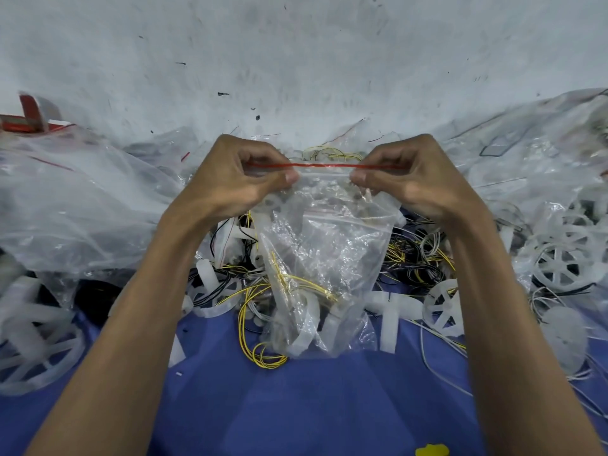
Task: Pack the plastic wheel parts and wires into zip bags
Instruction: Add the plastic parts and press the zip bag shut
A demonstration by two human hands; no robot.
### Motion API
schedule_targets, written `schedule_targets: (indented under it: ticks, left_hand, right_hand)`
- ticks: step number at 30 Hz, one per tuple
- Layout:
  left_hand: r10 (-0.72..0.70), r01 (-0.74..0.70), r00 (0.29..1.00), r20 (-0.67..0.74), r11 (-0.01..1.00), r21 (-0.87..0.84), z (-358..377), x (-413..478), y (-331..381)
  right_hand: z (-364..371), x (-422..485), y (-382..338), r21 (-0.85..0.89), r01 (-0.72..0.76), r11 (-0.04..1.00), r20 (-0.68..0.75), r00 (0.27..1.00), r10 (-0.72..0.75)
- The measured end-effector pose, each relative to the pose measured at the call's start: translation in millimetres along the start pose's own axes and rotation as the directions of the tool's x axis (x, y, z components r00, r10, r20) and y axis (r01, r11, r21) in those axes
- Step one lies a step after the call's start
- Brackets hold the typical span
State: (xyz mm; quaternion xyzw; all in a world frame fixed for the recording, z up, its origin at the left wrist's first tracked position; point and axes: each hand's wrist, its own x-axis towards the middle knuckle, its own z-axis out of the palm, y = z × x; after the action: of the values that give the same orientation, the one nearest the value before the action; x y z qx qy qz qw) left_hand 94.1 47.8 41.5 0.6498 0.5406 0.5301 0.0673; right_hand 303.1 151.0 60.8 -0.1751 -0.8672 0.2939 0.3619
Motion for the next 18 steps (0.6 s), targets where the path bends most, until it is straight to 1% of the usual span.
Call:
schedule_targets:
  ticks: [3,8,11,13,16,18]
  left_hand:
    - [0.022,-0.022,1.000,0.005,1.000,0.007,0.1,0.2,3.0]
    - [0.075,-0.077,0.997,0.020,0.990,0.120,3.2,1.0,11.8]
    - [0.110,-0.108,0.994,-0.001,0.982,0.157,4.3,1.2,17.0]
    - [0.120,-0.117,0.993,-0.005,0.974,0.192,10.3,2.2,20.7]
    - [0.138,-0.145,0.989,0.046,0.941,0.307,17.6,4.5,24.9]
    - [0.174,-0.183,0.983,0.057,0.911,0.370,15.7,5.8,25.7]
  right_hand:
    - [1.4,1.4,-7.9,-0.102,-0.002,0.995,0.002,1.000,0.002]
    - [4.4,3.4,-18.8,-0.292,0.083,0.953,0.026,0.997,-0.079]
    - [3.4,4.5,-20.2,-0.315,0.075,0.946,0.013,0.997,-0.075]
    - [7.9,6.8,-20.9,-0.348,0.103,0.932,0.026,0.995,-0.100]
    - [14.8,8.8,-22.4,-0.410,0.186,0.893,0.064,0.983,-0.175]
    - [15.7,9.4,-22.2,-0.393,0.187,0.901,0.054,0.982,-0.181]
